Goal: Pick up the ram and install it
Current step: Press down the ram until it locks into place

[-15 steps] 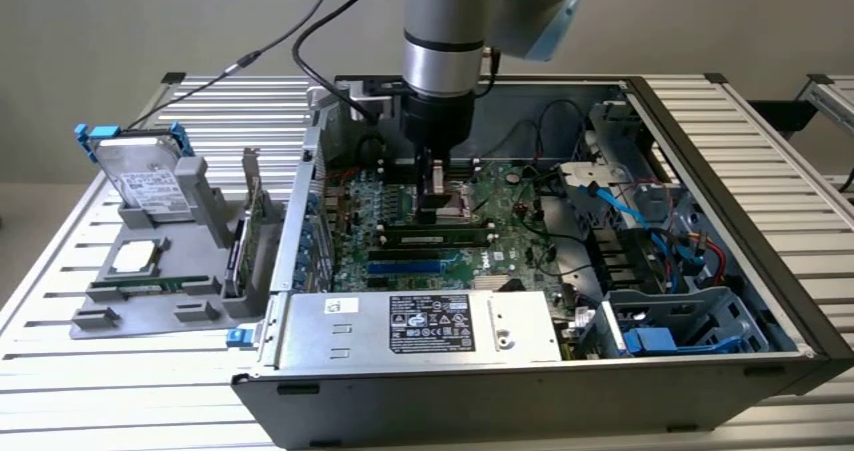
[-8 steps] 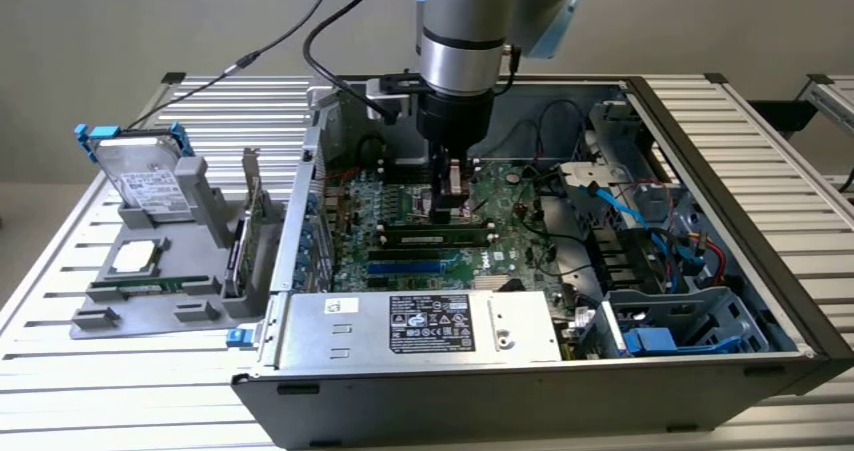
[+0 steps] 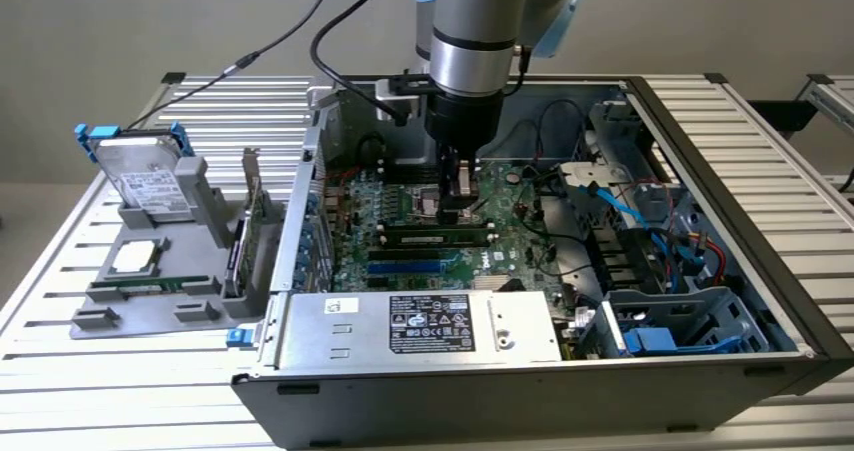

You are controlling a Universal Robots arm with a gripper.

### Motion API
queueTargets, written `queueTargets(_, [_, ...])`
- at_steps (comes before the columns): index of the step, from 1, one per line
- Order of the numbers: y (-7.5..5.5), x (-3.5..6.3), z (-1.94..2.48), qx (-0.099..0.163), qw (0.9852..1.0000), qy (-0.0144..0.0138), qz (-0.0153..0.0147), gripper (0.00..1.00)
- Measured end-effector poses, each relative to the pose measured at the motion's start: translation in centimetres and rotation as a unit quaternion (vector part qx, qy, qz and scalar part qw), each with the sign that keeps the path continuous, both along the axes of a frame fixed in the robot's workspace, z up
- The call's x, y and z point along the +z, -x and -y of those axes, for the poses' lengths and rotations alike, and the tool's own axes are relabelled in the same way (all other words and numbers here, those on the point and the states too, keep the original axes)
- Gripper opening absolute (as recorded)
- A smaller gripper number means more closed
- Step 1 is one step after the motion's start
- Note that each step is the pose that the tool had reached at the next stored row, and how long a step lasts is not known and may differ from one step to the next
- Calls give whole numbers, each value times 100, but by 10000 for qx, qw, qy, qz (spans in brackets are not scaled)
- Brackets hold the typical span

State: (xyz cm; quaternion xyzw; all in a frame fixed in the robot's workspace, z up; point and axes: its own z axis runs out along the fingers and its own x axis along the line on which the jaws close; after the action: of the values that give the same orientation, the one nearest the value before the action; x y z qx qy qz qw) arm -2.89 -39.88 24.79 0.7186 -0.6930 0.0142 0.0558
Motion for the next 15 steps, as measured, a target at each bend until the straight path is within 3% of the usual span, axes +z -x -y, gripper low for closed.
queueTargets(11, [0, 0, 0, -1, 10000, 0, 0, 10])
queueTargets(15, [0, 0, -1, -224, 9997, 0, 0, 10])
